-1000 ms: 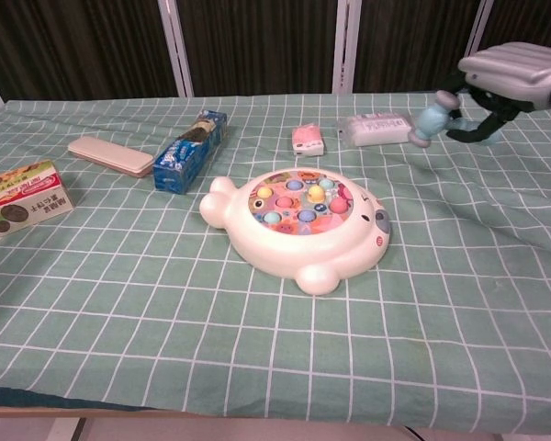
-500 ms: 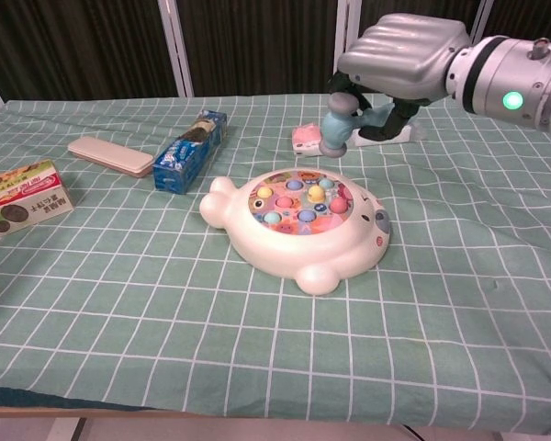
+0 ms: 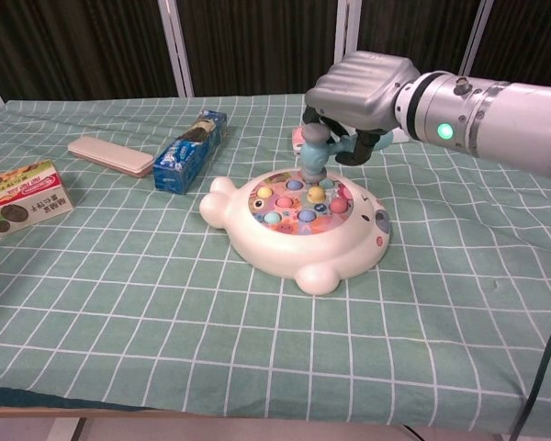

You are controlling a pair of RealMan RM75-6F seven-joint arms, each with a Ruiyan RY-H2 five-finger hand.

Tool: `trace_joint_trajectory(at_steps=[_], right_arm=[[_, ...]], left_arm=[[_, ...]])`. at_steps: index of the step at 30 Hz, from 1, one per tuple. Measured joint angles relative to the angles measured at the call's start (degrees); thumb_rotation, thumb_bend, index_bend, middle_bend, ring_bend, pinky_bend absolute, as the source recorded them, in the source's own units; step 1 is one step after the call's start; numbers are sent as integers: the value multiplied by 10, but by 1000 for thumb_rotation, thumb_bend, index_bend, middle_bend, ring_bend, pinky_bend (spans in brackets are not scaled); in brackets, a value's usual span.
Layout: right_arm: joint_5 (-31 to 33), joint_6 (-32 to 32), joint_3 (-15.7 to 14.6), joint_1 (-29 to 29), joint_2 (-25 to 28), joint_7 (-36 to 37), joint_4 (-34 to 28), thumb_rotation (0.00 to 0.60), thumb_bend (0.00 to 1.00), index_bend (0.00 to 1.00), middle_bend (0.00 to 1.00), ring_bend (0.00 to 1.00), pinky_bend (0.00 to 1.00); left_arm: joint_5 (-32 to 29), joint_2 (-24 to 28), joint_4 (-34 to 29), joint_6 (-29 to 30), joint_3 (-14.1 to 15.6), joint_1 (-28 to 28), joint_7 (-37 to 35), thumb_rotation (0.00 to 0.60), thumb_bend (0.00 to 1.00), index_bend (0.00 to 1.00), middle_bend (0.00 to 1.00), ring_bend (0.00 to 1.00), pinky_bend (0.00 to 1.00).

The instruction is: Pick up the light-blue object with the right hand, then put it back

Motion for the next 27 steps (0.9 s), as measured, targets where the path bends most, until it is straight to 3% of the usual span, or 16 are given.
trace_joint_trajectory(at_steps=[16,27], right_arm=[[12,8,-21,5,-13,8,16,600,511,1000,780,869,933],[-33,28,-43,-33,71,83,-60,600,511,1000,780,869,933]], left_arm=[[4,1,1,4,0,2,-2,600,406,0,0,3,98],[6,-2,0,4,0,2,6,600,406,0,0,4,97]])
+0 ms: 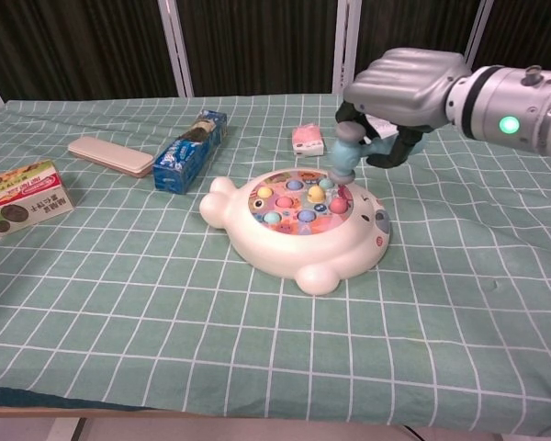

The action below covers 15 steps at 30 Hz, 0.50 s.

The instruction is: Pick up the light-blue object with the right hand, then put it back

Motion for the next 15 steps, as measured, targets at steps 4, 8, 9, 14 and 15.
trace_joint_trajectory(at_steps=[4,8,9,14,15], right_arm=[[-14,-2,-15,-10,10,13,-3,600,511,1000,780,869,933],[-17,-7,-19,-11,0,15,11,600,511,1000,780,869,933],[-17,-8,-20,-11,-3,16,14,600,511,1000,780,869,933],[-10,-13,-18,-10,-21,18,27,600,511,1000,780,869,933],[-8,-14,-17,-10,-23,18,29,600,511,1000,780,869,933]], left_arm=[[2,-2,-2,-3,1,-1,7,600,406,0,0,3,97],[4,-2,-3,-4,1,-2,9,600,406,0,0,3,97],[4,-2,-3,-4,1,-2,8,600,406,0,0,3,97],[4,-1,-2,-4,1,-2,5,600,404,0,0,3,97],[4,-1,-1,-4,1,-2,5,600,405,0,0,3,97]])
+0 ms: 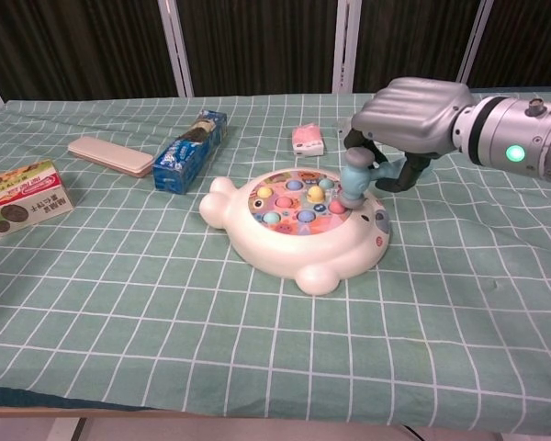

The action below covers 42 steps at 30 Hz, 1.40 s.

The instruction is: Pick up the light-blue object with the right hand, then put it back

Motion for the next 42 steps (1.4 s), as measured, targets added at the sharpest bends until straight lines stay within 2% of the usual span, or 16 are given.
trace_joint_trajectory(at_steps=[10,19,24,31,34,42], right_arm=[[5,9,4,-3,0,-5,0,600,510,1000,780,869,933],[-13,36,13,-34,46,85,-6,600,508,1000,780,869,933],[-25,42,9,-63,65,154,27,600,506,1000,780,869,933],[-48,44,0,-90,39,249,147,600,502,1000,780,860,932],[-65,48,-4,-100,10,282,226,600,502,1000,780,856,930],[-101,28,-12,-121,-85,453,442,600,499,994,780,853,927]], left_arm=[[2,2,2,7,0,3,-6,600,404,0,0,3,98],[5,-1,1,10,1,5,2,600,404,0,0,3,97],[4,-2,-1,5,1,3,8,600,405,0,0,3,97],[3,-6,-4,-1,1,1,18,600,413,0,0,3,97],[1,-6,-5,-1,0,1,19,600,415,0,0,3,97],[-5,-8,-7,-14,-1,-4,29,600,418,0,0,3,98]])
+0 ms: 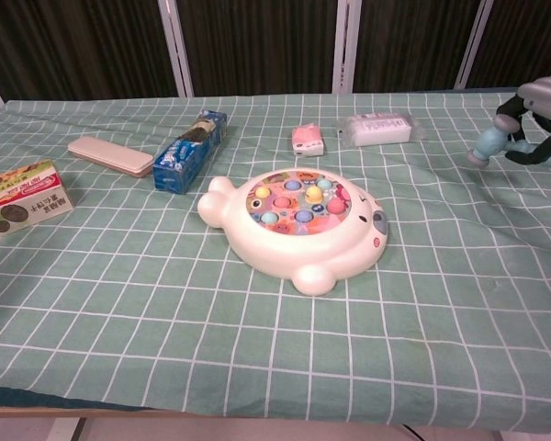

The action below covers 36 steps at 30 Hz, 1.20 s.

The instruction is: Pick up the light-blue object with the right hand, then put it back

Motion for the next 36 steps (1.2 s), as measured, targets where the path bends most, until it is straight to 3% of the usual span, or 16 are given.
trace_joint_trajectory(at_steps=[5,10,36], right_arm=[[-21,-26,-3,-5,-51,57,89,600,497,993,780,852,926],[-39,-41,-4,-5,-74,82,127,600,495,988,780,852,925],[-48,-93,20,-5,-84,139,163,600,406,946,780,823,886]], left_arm=[[-2,-1,-1,-2,0,-1,2,600,417,0,0,3,97],[-2,0,-1,-1,0,-1,2,600,418,0,0,3,97],[-6,-1,-4,-8,0,-3,9,600,417,0,0,4,98]])
